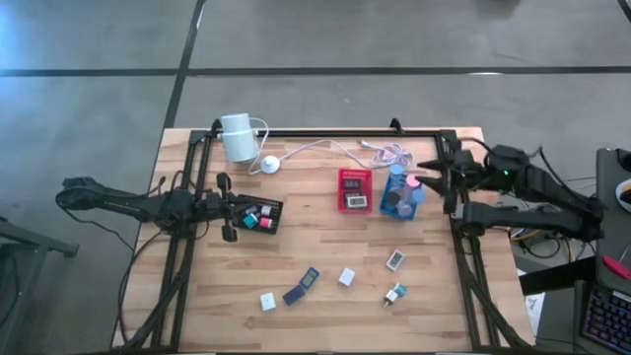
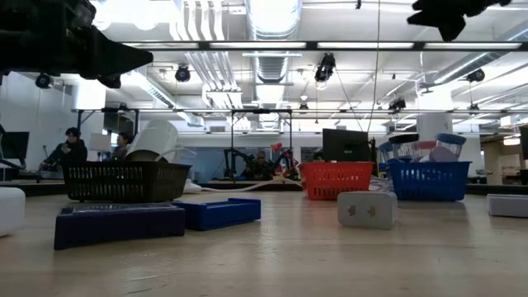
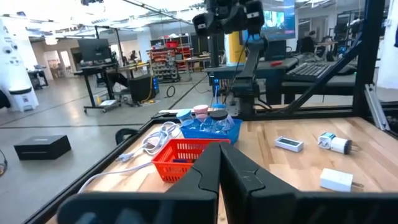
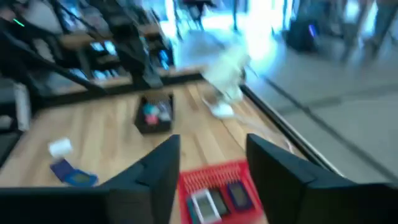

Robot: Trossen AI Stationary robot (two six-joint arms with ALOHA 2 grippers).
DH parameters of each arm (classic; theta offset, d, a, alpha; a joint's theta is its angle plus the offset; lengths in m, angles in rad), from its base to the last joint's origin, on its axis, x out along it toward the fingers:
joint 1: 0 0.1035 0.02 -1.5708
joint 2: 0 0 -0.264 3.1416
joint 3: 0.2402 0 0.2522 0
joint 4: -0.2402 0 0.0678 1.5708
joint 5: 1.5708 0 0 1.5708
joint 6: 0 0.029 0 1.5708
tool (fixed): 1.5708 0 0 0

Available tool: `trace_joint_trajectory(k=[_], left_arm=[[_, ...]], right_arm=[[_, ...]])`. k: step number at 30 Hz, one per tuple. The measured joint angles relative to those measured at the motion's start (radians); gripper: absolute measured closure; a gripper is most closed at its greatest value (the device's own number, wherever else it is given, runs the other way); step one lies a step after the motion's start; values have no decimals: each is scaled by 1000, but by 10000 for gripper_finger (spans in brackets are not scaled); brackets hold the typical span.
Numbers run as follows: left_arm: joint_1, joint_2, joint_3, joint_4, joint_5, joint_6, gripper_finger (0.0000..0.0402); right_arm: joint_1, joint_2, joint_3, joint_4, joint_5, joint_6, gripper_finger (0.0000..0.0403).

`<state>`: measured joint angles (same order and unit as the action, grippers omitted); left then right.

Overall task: Pick & Place Office items
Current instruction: Put the right dark blue digital clock into the red bin

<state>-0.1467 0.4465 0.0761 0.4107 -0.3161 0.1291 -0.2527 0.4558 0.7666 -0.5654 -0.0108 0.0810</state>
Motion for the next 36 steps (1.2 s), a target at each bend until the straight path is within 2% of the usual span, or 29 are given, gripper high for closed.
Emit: trace_joint_trajectory(k=[7, 11, 13, 19, 26, 30, 36], left_arm=[[0, 0, 0, 0, 0, 8, 391], [0, 0, 0, 0, 0, 7, 396], [0, 0, 0, 0, 0, 1, 396], [0, -7, 0, -14, 0, -8, 393], [0, -44, 0, -83, 0, -11, 397], [0, -47, 0, -92, 0, -11, 389], [0, -47, 0, -92, 0, 19, 385]], right_arm=[[0, -224, -280, 292, -15, -18, 329], [0, -294, -402, 415, -44, -45, 373], [0, -317, -456, 477, -94, -67, 388], [0, -372, -565, 614, -214, -85, 394], [0, -441, -661, 682, -225, -25, 394], [0, -456, -712, 719, -226, -34, 394], [0, -456, -719, 741, -227, -89, 394]])
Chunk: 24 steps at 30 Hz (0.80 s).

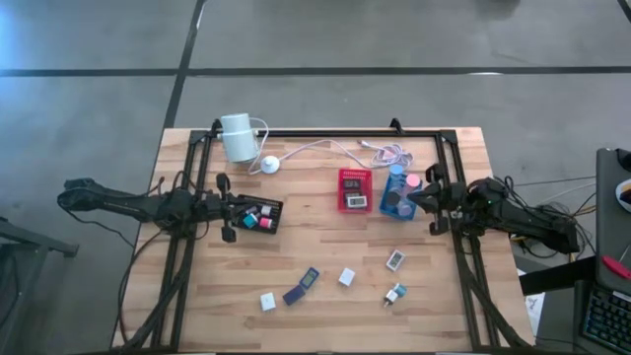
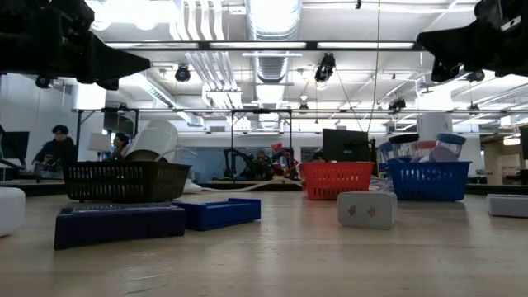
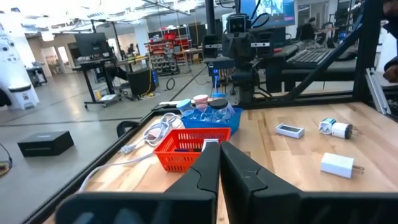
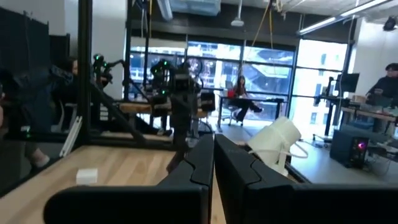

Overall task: Pick & Place Office items
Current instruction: Put the right dark blue digital clock into the red bin

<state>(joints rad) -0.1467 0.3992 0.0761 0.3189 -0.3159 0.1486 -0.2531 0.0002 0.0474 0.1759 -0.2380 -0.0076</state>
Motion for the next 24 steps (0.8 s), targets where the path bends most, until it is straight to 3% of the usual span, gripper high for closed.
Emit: trace_joint_trajectory(k=[9, 13, 24], left_arm=[[0, 0, 0, 1, 2, 43, 395], [0, 0, 0, 1, 2, -23, 394], [0, 1, 0, 1, 4, -11, 387]], right_arm=[[0, 1, -10, 74, -125, -13, 394], [0, 3, -15, 66, -130, 14, 394], [0, 9, -29, 61, -131, 31, 394]])
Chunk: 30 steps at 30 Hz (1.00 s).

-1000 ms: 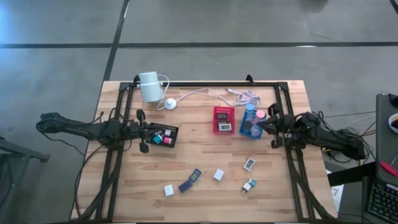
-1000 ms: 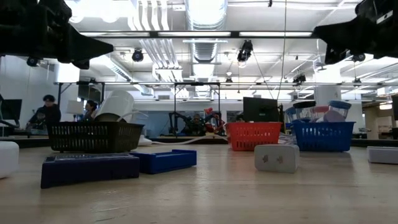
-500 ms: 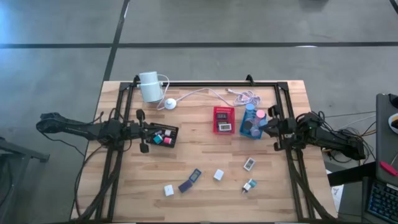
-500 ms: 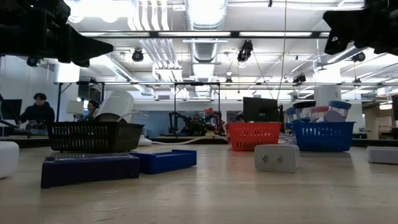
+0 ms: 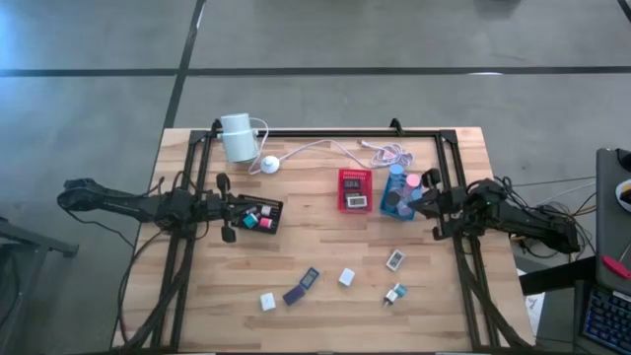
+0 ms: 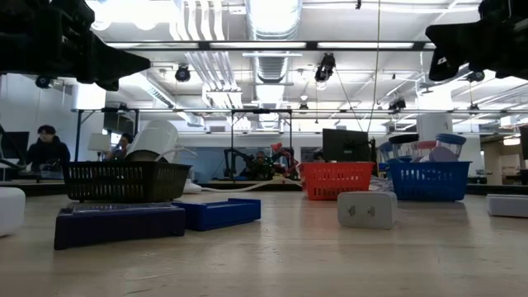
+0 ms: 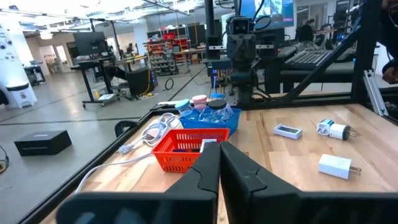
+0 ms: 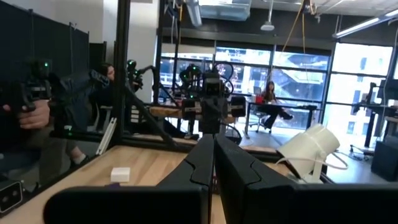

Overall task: Pick & Place Office items
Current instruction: Put the right dark blue digital clock into the red bin

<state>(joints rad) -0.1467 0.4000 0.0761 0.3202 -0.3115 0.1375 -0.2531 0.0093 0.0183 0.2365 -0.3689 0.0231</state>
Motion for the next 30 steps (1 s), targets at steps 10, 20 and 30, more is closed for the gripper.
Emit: trace_joint_trajectory(k=[10, 20, 30], left_arm=[[0, 3, 77, -91, 51, -29, 397], [0, 3, 71, -112, 51, -49, 386], [-1, 3, 69, -100, 53, -95, 377]], right_arm=[[0, 1, -9, -1, -1, -16, 394], [0, 1, -9, -1, 0, -23, 394], [0, 1, -9, -1, 1, -7, 394]])
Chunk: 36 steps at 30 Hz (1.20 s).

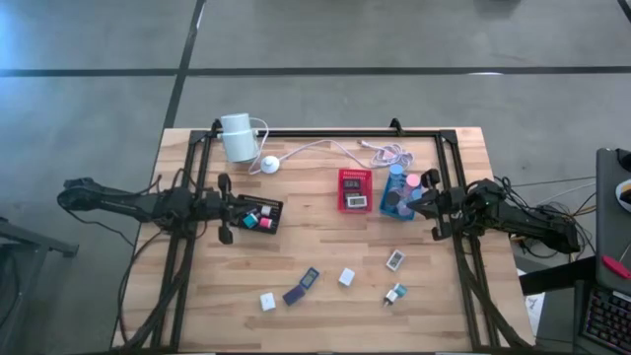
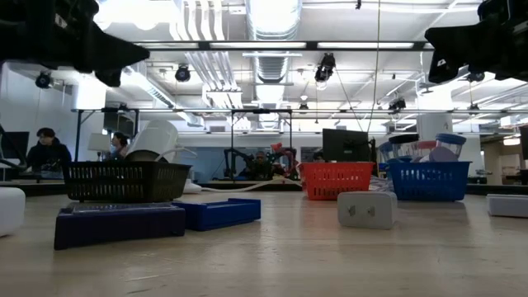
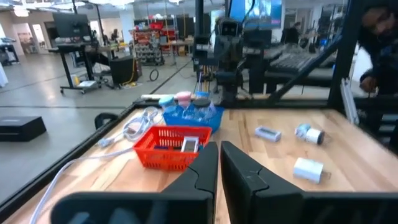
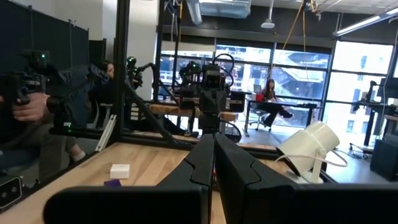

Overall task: Pick & Place Office items
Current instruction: Put the right dark blue digital clock into the red bin

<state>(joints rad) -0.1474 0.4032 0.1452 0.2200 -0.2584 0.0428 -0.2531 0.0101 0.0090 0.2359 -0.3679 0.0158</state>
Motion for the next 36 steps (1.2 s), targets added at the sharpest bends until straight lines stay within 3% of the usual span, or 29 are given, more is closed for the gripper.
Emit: trace_joint_trajectory(k=[5, 13, 17, 22, 26, 30, 36], left_arm=[[-17, 105, 78, 30, 5, -46, 391], [-86, 496, 269, -11, 19, -91, 391], [-136, 671, 410, -58, 50, -197, 394], [-221, 888, 601, -118, -19, -266, 383], [-264, 1056, 783, -322, -107, -412, 357], [-278, 1214, 939, -556, -116, -634, 313], [-287, 1424, 1141, -804, -5, -837, 217]], right_arm=[[0, 0, 0, 0, 0, 15, 394], [0, 0, 0, 0, 1, 11, 394], [0, 0, 0, 0, 1, 36, 394], [0, -1, 0, 0, 1, 34, 394], [0, -2, 0, 1, 2, 8, 394], [0, -1, 0, 6, 3, -17, 394], [0, -2, 3, 7, 3, -17, 394]])
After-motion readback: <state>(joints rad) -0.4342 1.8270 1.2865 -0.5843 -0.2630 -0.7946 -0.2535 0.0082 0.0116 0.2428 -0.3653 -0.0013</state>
